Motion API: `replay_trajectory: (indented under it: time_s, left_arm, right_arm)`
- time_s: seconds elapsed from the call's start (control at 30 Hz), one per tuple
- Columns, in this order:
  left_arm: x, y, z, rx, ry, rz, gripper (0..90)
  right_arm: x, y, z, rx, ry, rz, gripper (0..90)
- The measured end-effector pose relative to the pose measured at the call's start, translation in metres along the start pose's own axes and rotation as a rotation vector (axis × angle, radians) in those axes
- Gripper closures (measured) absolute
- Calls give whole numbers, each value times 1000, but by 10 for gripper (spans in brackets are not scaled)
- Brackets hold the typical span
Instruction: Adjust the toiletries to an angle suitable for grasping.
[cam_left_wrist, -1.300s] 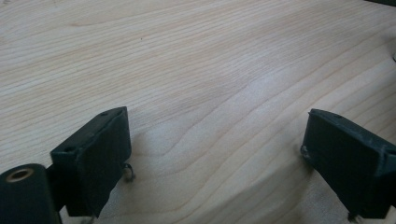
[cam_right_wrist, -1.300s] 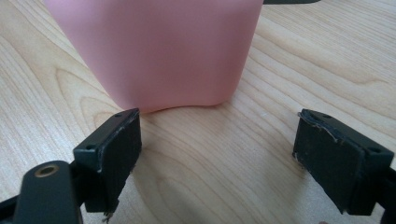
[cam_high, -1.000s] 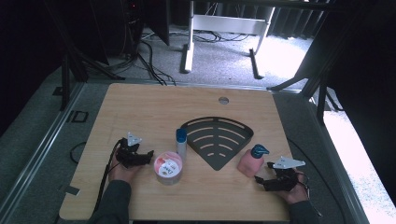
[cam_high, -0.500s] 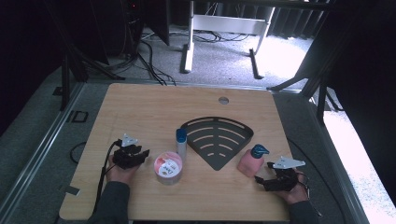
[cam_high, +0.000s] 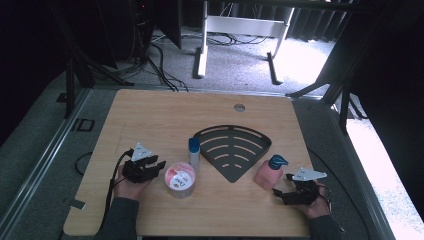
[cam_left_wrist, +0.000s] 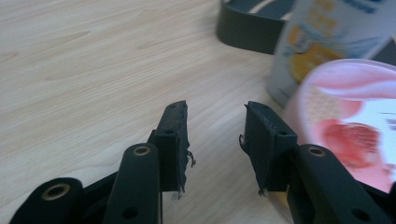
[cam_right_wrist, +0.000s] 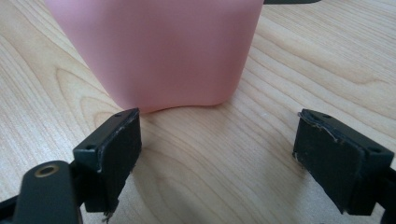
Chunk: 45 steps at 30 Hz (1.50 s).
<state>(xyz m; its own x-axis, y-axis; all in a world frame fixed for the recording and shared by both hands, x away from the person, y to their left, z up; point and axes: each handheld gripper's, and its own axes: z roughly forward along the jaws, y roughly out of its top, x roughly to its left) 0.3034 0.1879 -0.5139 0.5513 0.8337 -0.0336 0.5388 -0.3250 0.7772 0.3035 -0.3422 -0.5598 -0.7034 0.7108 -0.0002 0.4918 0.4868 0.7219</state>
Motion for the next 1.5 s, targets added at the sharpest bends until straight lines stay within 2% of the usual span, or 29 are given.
replay_trajectory:
  time_s: [0.17, 0.27, 0.47, 0.63, 0.9, 1.0, 1.13, 1.3, 1.5]
  left_arm:
    - [-9, 6, -5, -12, -9, 39, 589]
    - [-12, 9, -8, -18, 0, 48, 589]
    - [-18, 15, -13, -36, -34, 65, 586]
    - [-29, 24, -18, -63, -59, 98, 589]
    - [-53, 41, -22, -82, -140, 169, 682]
    - [-60, 45, -22, -79, -158, 193, 709]
    - [-66, 48, -18, -75, -184, 206, 759]
    - [-72, 52, -12, -61, -194, 227, 798]
    - [-78, 57, -4, -59, -207, 228, 828]
  right_arm:
    - [0, 0, 0, 0, 0, 1, 148]
    - [0, 0, 0, 0, 0, 1, 148]
    - [0, 0, 0, 1, 0, 2, 147]
    - [0, 0, 0, 0, 0, 0, 147]
    - [0, 0, 0, 0, 0, -1, 147]
    - [0, 0, 0, 0, 0, -1, 147]
    - [0, 0, 0, 0, 0, -1, 147]
    - [0, 0, 0, 1, 0, -1, 148]
    - [0, 0, 0, 0, 0, 0, 148]
